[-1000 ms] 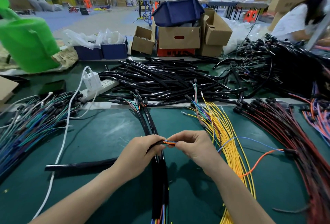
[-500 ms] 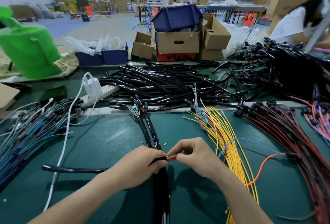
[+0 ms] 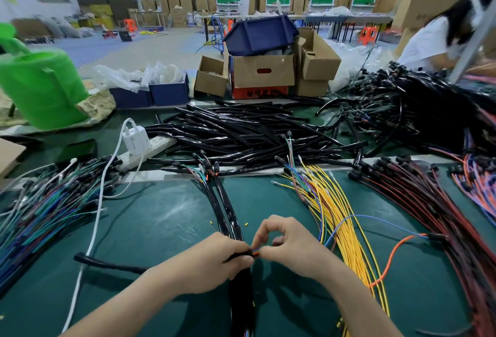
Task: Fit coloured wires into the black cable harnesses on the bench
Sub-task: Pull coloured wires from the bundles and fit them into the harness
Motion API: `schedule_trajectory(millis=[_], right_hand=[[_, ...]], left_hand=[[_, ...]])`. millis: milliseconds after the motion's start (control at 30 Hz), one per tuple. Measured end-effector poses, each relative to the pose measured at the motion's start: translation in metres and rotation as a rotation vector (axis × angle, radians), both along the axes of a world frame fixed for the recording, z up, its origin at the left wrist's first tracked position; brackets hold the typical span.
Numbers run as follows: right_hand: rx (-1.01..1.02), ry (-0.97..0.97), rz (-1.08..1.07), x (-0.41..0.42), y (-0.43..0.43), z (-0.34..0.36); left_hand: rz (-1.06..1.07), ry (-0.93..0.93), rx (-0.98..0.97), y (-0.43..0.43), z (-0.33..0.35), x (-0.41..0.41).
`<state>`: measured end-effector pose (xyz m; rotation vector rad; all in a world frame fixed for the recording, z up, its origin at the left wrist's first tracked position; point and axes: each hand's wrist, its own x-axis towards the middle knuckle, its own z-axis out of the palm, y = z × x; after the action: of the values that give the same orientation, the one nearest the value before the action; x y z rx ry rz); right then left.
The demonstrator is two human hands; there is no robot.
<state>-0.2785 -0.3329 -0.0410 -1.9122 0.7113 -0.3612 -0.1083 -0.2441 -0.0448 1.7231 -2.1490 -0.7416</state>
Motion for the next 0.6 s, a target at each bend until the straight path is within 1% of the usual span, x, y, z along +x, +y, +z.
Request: schedule_trajectory(millis=[100,167,233,267,367,433,500,600], right_hand=[[0.050,-0.004,0.038,0.000,-0.001,0.001],[0.072,-0.015,0.046,-0.001,-0.001,0.003],[0.031,-0.025,0.057,-0.002,0.000,0.004],[-0.002,-0.032,0.067,-0.002,0.001,0.004],[-0.094,-0.053,0.086,-0.003,0.003,0.006],[-0.159,-0.055,0.084,-0.002,0.004,0.007],[-0.218,-0.050,0.079,0.000,0.005,0.006],[-0.288,-0.053,0.063,0.001,0.004,0.005]], left_hand=[[0.000,0.042,0.041,0.003,0.004,-0.002],[-0.007,0.038,0.071,0.003,0.008,-0.003],[-0.003,0.056,0.152,0.001,0.011,-0.004],[0.011,0.104,0.219,0.001,0.012,-0.004],[0.097,0.353,0.409,0.000,0.015,-0.001],[0.151,0.477,0.508,0.001,0.017,0.002],[0.163,0.521,0.585,0.000,0.021,0.004],[0.147,0.516,0.643,-0.003,0.025,0.008]])
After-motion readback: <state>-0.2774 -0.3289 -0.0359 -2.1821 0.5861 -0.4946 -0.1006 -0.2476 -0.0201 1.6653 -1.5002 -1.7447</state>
